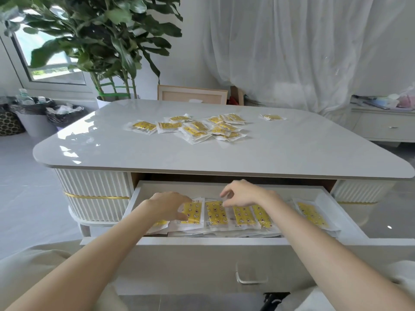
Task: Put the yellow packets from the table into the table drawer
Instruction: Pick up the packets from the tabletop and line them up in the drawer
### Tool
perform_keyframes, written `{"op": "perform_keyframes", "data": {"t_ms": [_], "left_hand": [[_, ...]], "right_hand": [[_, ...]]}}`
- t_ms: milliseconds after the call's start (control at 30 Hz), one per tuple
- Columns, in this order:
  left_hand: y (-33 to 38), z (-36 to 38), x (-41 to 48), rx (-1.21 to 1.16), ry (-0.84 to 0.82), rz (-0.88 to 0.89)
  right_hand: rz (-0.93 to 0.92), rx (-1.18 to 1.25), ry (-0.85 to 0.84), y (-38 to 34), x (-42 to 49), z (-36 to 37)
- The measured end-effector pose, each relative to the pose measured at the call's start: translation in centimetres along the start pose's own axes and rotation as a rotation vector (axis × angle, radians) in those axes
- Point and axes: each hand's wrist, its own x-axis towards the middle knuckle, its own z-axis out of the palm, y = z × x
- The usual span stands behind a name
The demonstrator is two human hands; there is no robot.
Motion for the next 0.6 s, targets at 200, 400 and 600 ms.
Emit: {"op": "perform_keyframes", "data": {"t_ms": [200,400,600], "left_hand": [[-1.6,-5.6,-2.1,-0.378,0.234,0.016],[-3.6,-9.7,0.3,-0.478,0.489,-0.051],[-5.8,-10.3,6.9,-0.355,0.531,-0.183]], "right_hand": [[-0.003,0.171,0.311,-2.7,-1.7,-5.3],[0.045,0.276,0.484,-3.2,2.2,-7.8],[0.089,0.153,0.497,-2.8,8.6,-8.6]]}}
